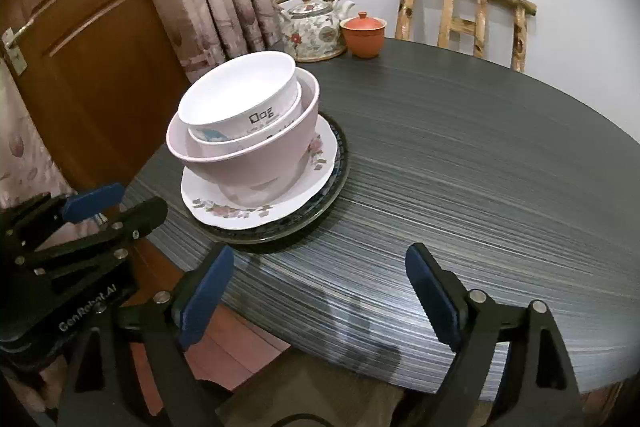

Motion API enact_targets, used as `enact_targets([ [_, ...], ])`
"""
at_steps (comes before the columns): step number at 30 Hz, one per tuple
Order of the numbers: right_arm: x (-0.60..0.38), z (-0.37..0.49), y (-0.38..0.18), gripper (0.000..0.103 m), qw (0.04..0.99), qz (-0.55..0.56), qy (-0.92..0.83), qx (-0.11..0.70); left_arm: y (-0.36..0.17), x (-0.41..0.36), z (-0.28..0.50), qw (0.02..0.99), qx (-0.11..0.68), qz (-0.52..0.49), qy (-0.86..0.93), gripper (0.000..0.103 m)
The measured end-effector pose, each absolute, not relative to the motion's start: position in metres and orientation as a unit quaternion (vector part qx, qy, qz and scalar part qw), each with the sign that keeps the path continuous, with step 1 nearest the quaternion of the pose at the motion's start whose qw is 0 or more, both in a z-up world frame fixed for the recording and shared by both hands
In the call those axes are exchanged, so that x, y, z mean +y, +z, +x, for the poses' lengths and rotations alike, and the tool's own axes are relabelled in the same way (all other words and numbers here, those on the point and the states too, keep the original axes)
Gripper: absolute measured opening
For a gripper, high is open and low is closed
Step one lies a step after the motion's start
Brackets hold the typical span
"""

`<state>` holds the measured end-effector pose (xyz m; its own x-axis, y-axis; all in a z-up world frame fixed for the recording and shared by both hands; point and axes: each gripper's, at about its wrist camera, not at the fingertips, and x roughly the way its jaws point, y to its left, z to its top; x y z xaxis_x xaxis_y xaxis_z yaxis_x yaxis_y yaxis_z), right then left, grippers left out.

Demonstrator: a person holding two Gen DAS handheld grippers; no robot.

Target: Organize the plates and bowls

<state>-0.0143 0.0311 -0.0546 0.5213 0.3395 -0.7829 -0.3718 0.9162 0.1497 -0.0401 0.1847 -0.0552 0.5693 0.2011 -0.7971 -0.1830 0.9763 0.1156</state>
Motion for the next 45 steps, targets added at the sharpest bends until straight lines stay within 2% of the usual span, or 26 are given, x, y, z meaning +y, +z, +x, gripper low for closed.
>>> enact_targets([
  [7, 0.027, -0.014, -0.056, 0.088, 0.872, -0.012, 0.199, 0.447, -0.061, 0.186, -0.037, 0.881, 0.460, 0.006, 0.113, 0.052],
  [11, 0.026, -0.012, -0.057, 0.088, 0.872, -0.010, 0.197, 0.449, -0.061, 0.188, -0.036, 0.880, 0.459, 0.009, 0.121, 0.058],
  [27, 0.028, -0.012, -0.061, 0.094, 0.869, -0.028, 0.202, 0.451, -0.059, 0.191, -0.034, 0.880, 0.457, 0.008, 0.129, 0.058],
  [35, 0.029, -0.010, -0.064, 0.101, 0.866, -0.033, 0.201, 0.457, -0.058, 0.193, -0.033, 0.878, 0.461, 0.000, 0.130, 0.058],
  [45, 0.034, -0.009, -0.068, 0.102, 0.859, -0.044, 0.204, 0.467, -0.058, 0.194, -0.029, 0.877, 0.462, 0.001, 0.132, 0.058],
])
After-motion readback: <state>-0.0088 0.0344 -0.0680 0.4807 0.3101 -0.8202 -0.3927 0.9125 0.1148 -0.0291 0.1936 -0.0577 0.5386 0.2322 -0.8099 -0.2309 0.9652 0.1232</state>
